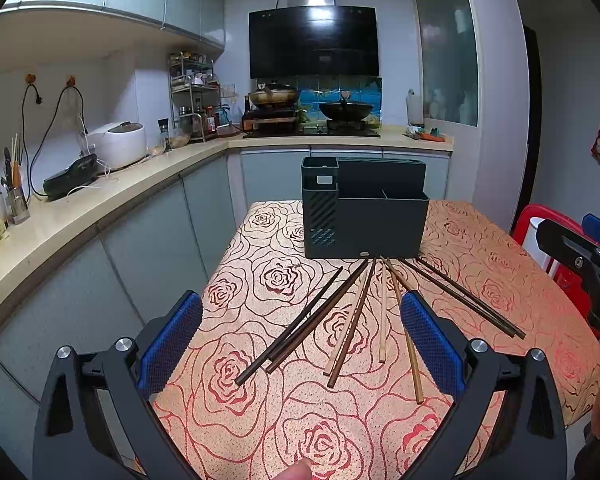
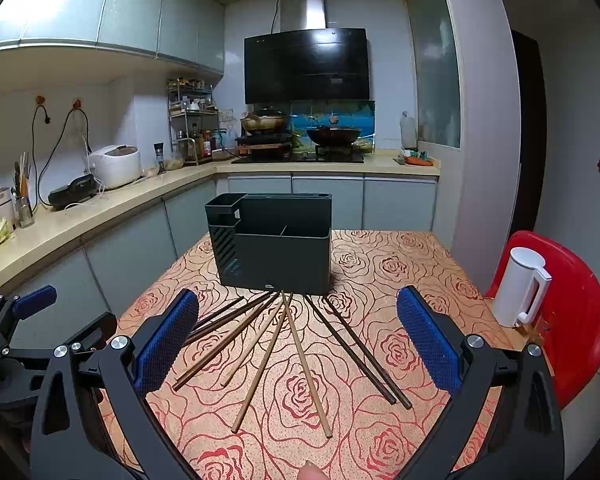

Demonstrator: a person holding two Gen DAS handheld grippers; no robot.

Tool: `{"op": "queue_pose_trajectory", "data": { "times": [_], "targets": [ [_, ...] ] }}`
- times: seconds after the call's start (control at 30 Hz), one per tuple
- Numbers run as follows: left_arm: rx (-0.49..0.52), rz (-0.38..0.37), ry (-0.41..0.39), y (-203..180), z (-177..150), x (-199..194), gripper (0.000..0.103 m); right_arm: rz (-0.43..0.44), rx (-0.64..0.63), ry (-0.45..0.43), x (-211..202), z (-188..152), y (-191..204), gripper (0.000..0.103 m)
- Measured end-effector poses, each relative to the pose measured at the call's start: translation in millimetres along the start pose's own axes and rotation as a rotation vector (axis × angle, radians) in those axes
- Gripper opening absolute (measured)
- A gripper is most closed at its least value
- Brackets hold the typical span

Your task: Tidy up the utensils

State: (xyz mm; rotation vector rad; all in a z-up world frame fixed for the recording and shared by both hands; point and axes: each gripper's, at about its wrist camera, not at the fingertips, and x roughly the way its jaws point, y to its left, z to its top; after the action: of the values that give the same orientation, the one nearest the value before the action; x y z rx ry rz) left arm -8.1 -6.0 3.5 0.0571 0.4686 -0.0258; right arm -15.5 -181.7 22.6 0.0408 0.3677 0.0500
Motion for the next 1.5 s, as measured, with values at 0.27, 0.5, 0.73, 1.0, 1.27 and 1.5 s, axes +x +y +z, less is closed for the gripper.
{"op": "queue_pose_trajectory", "data": {
  "times": [0.27,0.5,0.73,1.0,1.27,1.5],
  "targets": [
    [0.008,-0.007,0.018,2.5,-4.4,7.3,0.096,-0.007,-0.01,0.004,3.0,1.1,0.5,0.096],
    [-0.032,0.0,0.019,25.7,2.8,9.6,0.096,-0.018,-0.005,0.01,8.5,1.0,-4.6,0.096],
    [-0.087,0.008,0.026,57.2,7.9,15.3,0.096,-0.027,-0.014,0.008,10.6,0.4,-9.8,0.096],
    [-0.007,-0.005,0.112,80.7,-11.3,50.0,0.096,-0.046,-0.016,0.064,25.4,-11.1,-25.7,0.096],
    [0.044,-0.058,0.246,89.3,-44.5,90.4,0.095,-0.038,-0.042,0.098,37.3,-20.8,-32.6,0.096],
    [0.123,-0.127,0.309,81.8,-67.4,105.9,0.084,-0.025,-0.076,0.091,39.1,-27.1,-40.0,0.096]
  ]
}}
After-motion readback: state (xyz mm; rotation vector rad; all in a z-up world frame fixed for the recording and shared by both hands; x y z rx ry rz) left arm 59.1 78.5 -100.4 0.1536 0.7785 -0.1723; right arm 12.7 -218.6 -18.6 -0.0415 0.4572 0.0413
